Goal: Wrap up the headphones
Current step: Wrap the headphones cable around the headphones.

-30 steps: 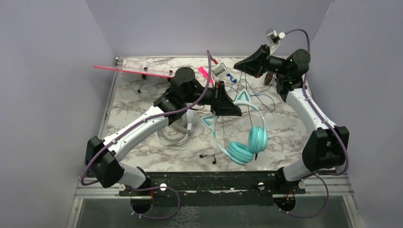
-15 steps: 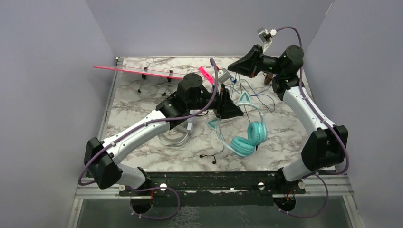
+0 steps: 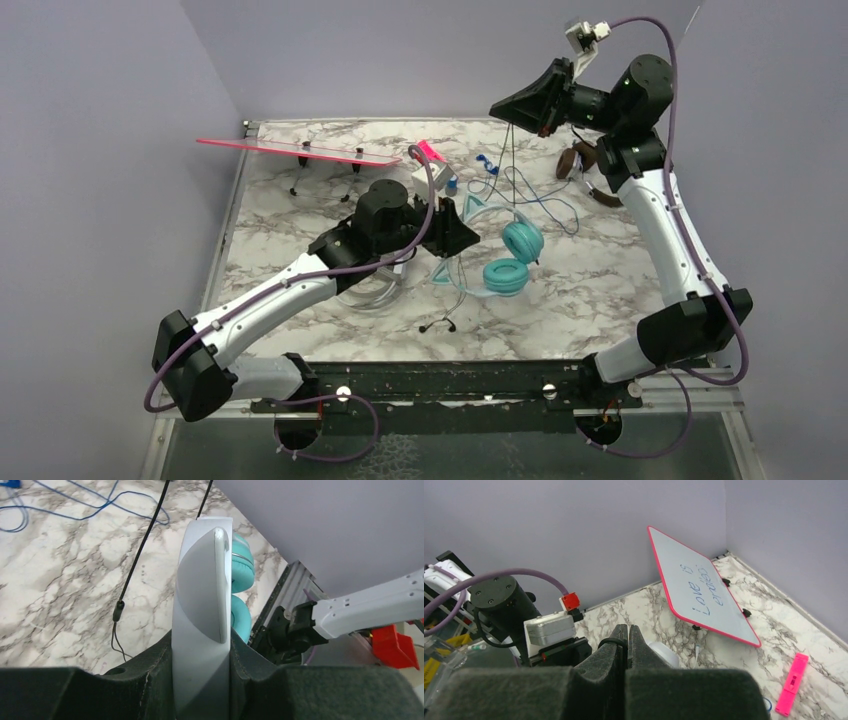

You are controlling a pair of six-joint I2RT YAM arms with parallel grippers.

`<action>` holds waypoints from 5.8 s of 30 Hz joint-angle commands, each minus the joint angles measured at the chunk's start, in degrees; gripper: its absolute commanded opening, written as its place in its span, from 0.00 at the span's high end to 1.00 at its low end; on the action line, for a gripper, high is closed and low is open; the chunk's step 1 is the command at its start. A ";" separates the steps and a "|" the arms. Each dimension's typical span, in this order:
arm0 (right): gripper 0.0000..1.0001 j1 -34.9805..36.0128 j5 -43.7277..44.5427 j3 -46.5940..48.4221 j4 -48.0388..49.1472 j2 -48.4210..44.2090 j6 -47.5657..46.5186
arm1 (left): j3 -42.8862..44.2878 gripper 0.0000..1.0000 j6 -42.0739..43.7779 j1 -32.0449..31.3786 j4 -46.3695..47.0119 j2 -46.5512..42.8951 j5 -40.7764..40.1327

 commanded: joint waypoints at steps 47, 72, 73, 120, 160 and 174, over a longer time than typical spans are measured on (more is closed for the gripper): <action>1.00 6.75 41.53 27.51 -62.00 11.16 -34.86 | 5.99 1.00 3.54 -0.24 -5.65 -13.20 -5.47; 0.94 -3.97 -5.77 -25.40 -10.30 -1.03 -4.94 | 9.50 1.00 -12.06 -0.23 25.33 -19.78 -20.79; 0.92 -3.96 -4.18 -25.67 -11.24 -0.86 -5.89 | 9.76 1.00 -12.26 -0.29 26.17 -19.69 -21.32; 1.00 15.05 17.63 -27.68 42.30 -3.94 31.00 | 23.44 1.00 -33.65 0.83 59.22 5.23 -23.53; 0.02 12.40 44.46 -33.03 3.66 -29.78 -9.90 | 20.60 1.00 -15.09 0.92 55.24 -0.80 -34.56; 0.03 -6.58 14.54 -28.22 5.66 -27.32 -5.11 | 21.35 1.00 -16.05 0.96 52.32 -1.19 -32.72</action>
